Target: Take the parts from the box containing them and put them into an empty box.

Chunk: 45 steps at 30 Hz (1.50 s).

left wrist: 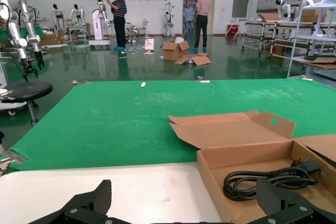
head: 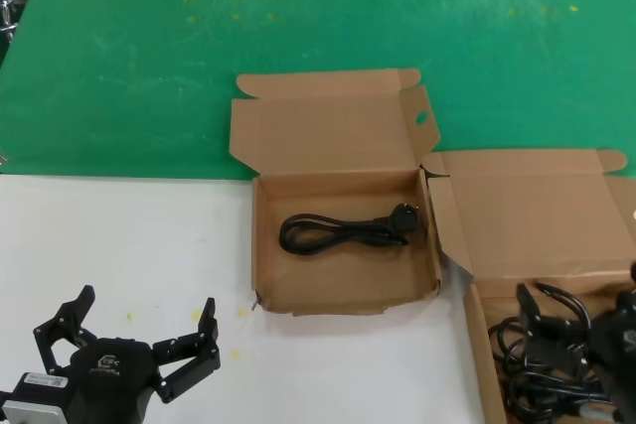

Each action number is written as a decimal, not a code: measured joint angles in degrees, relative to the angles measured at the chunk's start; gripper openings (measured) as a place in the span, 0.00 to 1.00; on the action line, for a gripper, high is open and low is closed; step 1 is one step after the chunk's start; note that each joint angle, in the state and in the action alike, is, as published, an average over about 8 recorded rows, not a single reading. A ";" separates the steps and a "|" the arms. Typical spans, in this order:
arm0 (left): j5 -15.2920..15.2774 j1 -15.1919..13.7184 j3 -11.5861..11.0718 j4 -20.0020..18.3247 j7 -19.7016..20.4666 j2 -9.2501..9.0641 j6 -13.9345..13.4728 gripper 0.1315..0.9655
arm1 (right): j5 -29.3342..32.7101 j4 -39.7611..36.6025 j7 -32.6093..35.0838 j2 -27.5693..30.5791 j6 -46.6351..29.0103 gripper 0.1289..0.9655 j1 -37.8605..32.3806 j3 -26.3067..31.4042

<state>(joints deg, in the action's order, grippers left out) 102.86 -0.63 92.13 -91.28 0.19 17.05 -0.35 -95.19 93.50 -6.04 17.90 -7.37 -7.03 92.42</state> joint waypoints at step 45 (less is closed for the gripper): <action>0.23 0.54 -0.39 -0.34 -0.16 0.12 0.30 1.00 | -6.82 -1.57 5.19 -0.61 6.32 1.00 6.03 -0.64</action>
<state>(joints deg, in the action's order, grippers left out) 103.09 -0.09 91.74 -91.62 0.02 17.17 -0.05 -102.01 91.93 -0.85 17.29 -1.04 -1.00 91.78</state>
